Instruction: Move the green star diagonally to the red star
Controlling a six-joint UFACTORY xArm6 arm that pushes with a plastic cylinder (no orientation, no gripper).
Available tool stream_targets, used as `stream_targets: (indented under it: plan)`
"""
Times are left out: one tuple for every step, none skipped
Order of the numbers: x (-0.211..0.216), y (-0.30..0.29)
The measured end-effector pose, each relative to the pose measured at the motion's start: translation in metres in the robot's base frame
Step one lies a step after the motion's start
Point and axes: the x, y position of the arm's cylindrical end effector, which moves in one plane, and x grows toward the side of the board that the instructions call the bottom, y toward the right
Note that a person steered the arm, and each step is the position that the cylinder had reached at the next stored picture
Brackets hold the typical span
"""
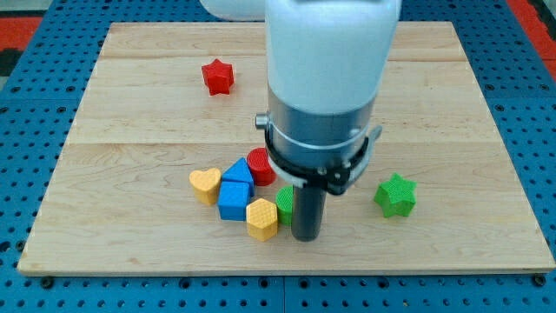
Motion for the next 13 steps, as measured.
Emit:
stream_targets:
  plan:
    - [0.025, 0.021]
    - [0.033, 0.128]
    - [0.013, 0.160]
    - [-0.020, 0.121]
    - [-0.046, 0.045]
    - [-0.094, 0.000]
    - [-0.084, -0.001]
    - [-0.078, 0.005]
    - [-0.082, 0.044]
    - [-0.083, 0.070]
    - [-0.113, 0.106]
    - [-0.202, 0.052]
    - [-0.263, -0.022]
